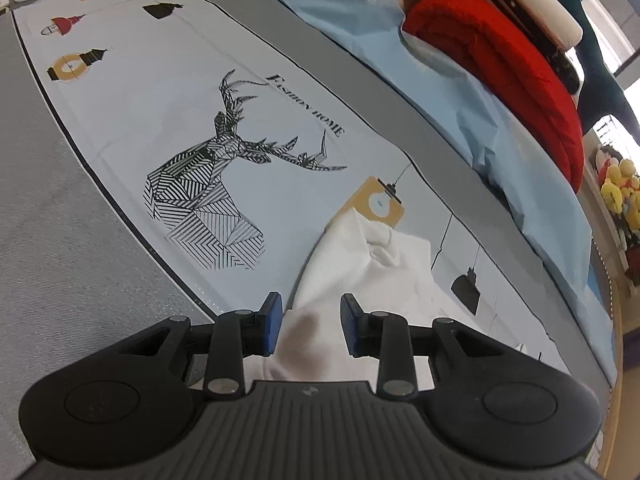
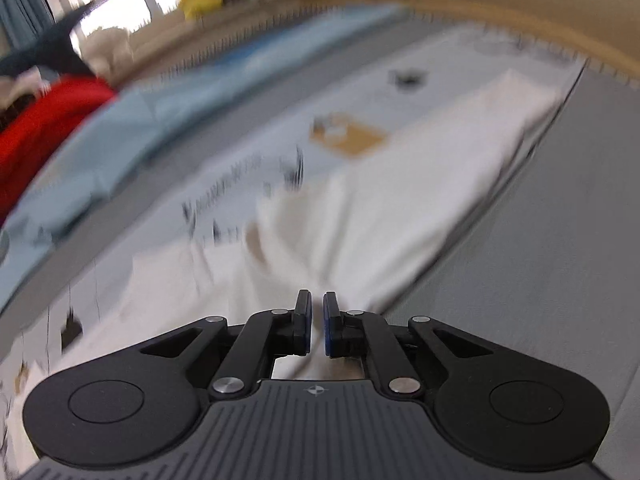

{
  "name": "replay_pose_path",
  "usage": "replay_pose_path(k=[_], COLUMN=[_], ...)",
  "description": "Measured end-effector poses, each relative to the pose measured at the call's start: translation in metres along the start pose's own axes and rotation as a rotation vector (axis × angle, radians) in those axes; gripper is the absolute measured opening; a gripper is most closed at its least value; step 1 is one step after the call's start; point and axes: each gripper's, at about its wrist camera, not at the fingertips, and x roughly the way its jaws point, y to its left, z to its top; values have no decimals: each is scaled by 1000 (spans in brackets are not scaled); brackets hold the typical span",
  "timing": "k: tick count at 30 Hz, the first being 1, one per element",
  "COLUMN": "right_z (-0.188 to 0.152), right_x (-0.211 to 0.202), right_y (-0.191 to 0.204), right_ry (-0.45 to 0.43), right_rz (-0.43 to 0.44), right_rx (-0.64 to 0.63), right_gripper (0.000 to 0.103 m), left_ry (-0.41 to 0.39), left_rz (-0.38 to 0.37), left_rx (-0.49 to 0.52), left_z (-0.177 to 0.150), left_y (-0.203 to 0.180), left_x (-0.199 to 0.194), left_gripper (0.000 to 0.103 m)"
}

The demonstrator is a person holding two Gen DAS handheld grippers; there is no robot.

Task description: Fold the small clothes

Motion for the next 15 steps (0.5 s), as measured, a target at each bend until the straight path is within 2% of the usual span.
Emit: replay_pose_path(k=[2,4,7,8,11,13,14,15], right_z=[5,9,10,10,9,10,11,8], right_x=[-12,-15,8,17,32,39,42,42], right_y=[-2,-5,-4,-5,-12,-13,-11,-7], right_ry=[-78,-107,-5,31,80,104,119,131], right_rz=[-10,21,104,98,48,74,95,112], right_rx=[9,22,-4,-10,6,-9,-34,-58], right_gripper=[6,6,21,26,28,33,40,43], left_ry=[8,14,19,19,20,22,25,28], left_rz=[3,7,5,2,-5,-6,-6,-5], left_rx=[7,10,8,10,20,25,27,28], left_z=[-1,-3,-4,-5,-6,-8,-8,-8], left_y=[0,-1,-3,-4,-10,-12,-13,-14], left_x=[5,8,11,11,12,14,15,16], left_gripper=[35,35,35,35,35,35,35,35])
